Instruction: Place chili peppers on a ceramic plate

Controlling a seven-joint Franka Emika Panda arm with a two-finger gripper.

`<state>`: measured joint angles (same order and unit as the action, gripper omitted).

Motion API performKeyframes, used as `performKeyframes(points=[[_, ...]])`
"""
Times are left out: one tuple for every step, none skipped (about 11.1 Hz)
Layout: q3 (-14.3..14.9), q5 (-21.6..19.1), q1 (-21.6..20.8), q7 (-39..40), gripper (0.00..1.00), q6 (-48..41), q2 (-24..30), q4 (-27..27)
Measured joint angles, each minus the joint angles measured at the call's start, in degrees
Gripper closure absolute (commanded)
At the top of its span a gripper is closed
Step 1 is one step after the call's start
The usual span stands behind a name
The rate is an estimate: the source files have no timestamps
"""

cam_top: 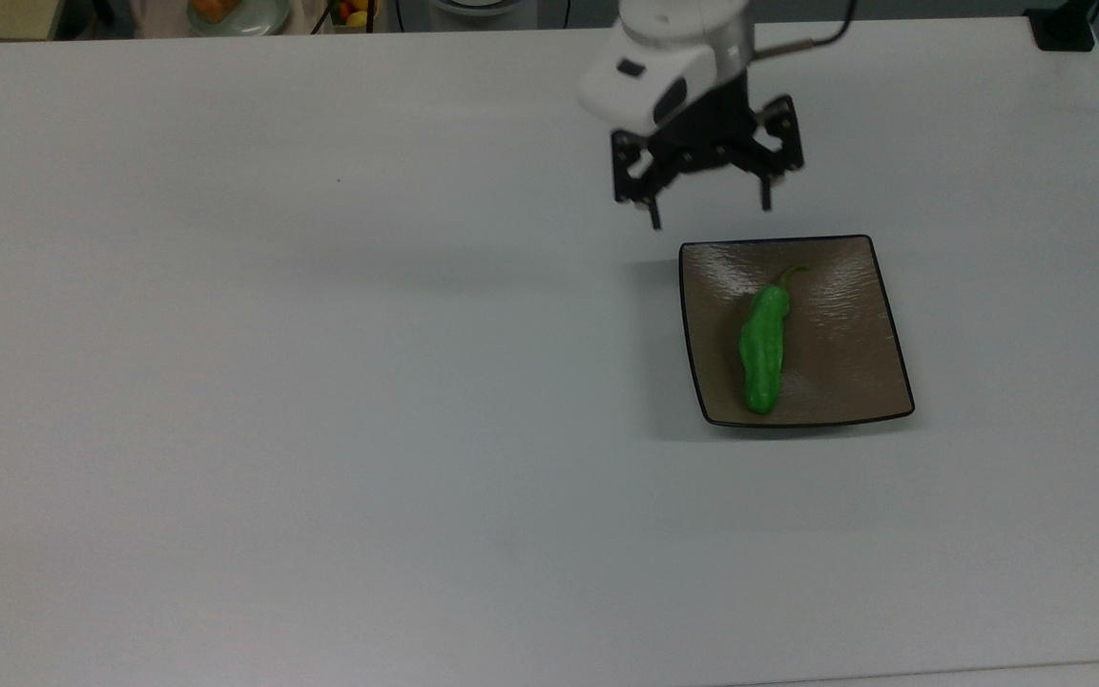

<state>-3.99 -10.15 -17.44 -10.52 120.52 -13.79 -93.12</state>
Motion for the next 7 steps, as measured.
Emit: performKeyframes(points=[[0.22,1.86,0.88,-0.1,0.0,-3.98,2.52,-0.01],[1.02,2.65,1.39,-0.15,0.0,-7.98,4.88,-0.02],[2.25,2.92,1.58,-0.15,0.0,-11.73,7.0,-0.03],[3.75,3.12,1.65,-0.15,0.0,-15.68,8.96,-0.04],[5.12,3.23,1.67,-0.15,0.0,-19.18,10.5,-0.07],[6.54,3.29,1.7,-0.14,0.0,-22.76,11.83,-0.09],[7.68,3.36,1.77,-0.14,0.0,-24.77,12.79,-0.14]])
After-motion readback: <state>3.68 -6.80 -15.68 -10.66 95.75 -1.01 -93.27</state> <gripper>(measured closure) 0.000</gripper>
